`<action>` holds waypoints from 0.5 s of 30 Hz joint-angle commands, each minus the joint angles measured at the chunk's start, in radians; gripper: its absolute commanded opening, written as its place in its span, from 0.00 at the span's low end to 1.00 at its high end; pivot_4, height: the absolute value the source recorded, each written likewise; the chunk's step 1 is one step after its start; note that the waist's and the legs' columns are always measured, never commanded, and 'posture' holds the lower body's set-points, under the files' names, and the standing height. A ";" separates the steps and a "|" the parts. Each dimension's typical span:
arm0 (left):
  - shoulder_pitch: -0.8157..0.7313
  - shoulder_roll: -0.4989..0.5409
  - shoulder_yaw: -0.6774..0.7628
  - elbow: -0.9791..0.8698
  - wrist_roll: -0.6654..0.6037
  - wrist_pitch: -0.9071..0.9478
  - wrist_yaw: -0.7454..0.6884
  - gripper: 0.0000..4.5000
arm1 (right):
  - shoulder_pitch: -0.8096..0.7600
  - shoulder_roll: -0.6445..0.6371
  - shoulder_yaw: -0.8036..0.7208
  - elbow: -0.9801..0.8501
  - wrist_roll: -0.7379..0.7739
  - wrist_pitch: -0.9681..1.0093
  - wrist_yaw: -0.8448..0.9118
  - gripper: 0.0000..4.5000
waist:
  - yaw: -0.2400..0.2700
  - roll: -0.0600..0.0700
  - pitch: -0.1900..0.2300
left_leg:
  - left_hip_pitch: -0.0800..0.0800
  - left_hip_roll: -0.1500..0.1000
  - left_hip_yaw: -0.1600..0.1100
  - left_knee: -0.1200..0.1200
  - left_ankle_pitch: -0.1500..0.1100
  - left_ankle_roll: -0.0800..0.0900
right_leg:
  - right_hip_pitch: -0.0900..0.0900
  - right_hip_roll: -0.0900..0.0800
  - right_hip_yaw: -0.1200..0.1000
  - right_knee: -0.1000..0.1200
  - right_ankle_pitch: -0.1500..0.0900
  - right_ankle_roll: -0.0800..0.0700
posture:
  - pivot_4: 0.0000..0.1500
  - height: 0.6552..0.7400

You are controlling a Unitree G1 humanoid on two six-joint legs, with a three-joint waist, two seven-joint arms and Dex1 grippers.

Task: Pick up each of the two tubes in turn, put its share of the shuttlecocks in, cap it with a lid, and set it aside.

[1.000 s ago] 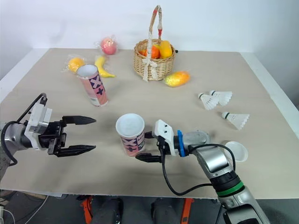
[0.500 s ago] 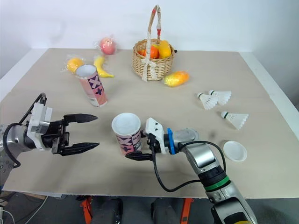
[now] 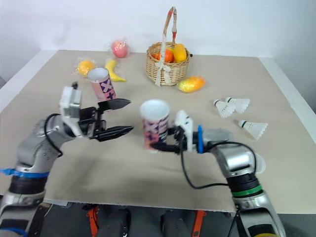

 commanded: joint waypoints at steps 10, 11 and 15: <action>-0.217 -0.154 -0.129 0.220 0.101 -0.050 -0.091 1.00 | -0.022 -0.177 -0.728 0.348 -0.002 -0.053 -0.653 0.65 | -0.001 0.001 0.000 | -0.002 -0.002 0.001 -0.001 0.000 0.001 | -0.001 -0.001 0.002 0.000 -0.001 0.001 | 1.00 1.00; -0.227 -0.167 -0.134 0.239 0.114 -0.061 -0.093 1.00 | -0.027 -0.190 -0.751 0.397 -0.013 -0.071 -0.694 0.65 | -0.004 0.001 0.000 | -0.002 -0.003 0.002 -0.001 0.000 0.001 | -0.001 -0.001 0.003 0.000 -0.001 0.001 | 1.00 1.00; -0.254 -0.217 -0.147 0.336 0.188 -0.124 -0.062 1.00 | -0.021 -0.220 -0.761 0.529 -0.063 -0.143 -0.792 0.65 | -0.011 0.004 -0.002 | 0.002 -0.002 0.006 -0.004 0.000 0.002 | -0.001 0.002 0.009 0.000 -0.001 0.001 | 1.00 1.00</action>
